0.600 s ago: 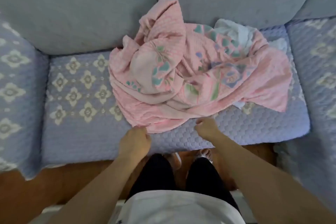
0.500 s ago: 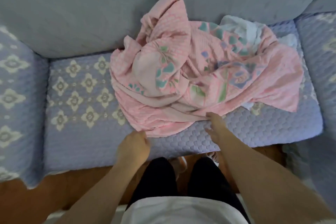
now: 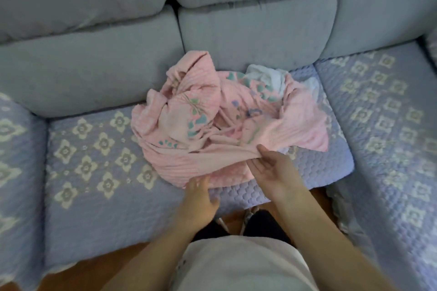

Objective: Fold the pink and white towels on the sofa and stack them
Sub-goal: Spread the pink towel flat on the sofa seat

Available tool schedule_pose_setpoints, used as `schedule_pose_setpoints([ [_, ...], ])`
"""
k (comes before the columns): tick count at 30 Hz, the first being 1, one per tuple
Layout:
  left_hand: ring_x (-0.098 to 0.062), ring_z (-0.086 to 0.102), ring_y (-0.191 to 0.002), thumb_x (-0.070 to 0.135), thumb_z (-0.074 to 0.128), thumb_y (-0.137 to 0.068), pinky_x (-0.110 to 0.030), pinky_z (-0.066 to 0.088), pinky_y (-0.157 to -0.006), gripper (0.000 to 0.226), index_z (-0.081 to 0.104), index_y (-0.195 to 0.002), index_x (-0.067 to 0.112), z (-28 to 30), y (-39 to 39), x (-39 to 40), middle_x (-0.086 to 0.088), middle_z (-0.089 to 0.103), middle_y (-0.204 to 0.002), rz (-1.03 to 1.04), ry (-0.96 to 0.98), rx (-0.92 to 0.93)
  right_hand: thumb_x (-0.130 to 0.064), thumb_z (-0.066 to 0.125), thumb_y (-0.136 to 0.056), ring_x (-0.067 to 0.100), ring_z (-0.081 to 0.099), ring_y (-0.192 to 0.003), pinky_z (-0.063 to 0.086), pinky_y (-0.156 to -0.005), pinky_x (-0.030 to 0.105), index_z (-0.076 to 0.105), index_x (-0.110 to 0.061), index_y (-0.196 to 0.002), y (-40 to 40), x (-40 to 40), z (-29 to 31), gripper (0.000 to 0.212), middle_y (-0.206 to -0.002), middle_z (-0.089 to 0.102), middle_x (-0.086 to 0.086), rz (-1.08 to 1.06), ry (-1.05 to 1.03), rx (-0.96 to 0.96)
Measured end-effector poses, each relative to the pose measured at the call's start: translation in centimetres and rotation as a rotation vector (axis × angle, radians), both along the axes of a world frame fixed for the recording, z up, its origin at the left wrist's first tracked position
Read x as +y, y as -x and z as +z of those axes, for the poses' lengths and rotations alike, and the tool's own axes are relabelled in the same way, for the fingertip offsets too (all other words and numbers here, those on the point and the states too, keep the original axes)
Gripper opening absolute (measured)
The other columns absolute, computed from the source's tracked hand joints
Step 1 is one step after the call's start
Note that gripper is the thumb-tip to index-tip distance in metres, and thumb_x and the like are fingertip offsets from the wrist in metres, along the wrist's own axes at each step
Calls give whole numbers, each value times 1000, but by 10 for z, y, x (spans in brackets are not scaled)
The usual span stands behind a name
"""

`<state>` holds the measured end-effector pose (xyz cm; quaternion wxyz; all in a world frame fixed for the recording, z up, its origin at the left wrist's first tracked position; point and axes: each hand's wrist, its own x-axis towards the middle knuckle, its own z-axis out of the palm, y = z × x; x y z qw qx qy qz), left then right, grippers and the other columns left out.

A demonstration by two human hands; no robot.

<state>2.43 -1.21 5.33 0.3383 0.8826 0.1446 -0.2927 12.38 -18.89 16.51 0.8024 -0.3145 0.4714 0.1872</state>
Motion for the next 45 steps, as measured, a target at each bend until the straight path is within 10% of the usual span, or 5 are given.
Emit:
schedule_pose_setpoints([
  [8, -29, 26, -143, 65, 79, -64, -42, 33, -117, 120, 14, -156, 24, 30, -26, -20, -10, 22, -156, 36, 97, -279, 7, 50, -91, 34, 72, -103, 57, -94, 45, 65, 11, -111, -15, 22, 174, 25, -109, 72, 21, -46, -48, -337],
  [29, -7, 63, -75, 24, 51, -101, -17, 49, -64, 25, 71, -87, 23, 190, -85, 17, 8, 72, -83, 527, 452, -414, -7, 59, -88, 34, 53, -132, 52, -102, 43, 60, -4, -99, -133, -39, 164, 12, -108, 61, 8, -111, 62, -584],
  [34, -14, 59, -65, 22, 63, -92, -34, 45, -61, 10, 69, -85, 21, 248, -106, 18, 3, 67, -72, 408, 579, -330, -11, 69, -91, 3, 37, -141, 36, -115, 37, 34, -45, -150, -93, -29, 122, 77, -155, 36, -20, 1002, 591, -874],
  [38, -13, 63, -74, 19, 77, -76, -31, 52, -66, 21, 63, -91, 24, 261, -102, 2, -4, 71, -85, 133, 757, -232, -14, 72, -73, -1, 66, -91, 57, -70, 25, 64, -49, -102, -31, 23, 90, 46, -99, 70, -20, 1298, 711, -995],
  [45, -19, 66, -105, 26, 64, -89, -21, 42, -75, 28, 69, -116, 27, 178, -92, 20, 3, 71, -116, -108, -46, -228, -12, 60, -65, 18, 63, -67, 50, -58, 31, 68, -20, -77, -38, -7, 117, 17, -70, 69, -1, 1070, 1135, -874],
])
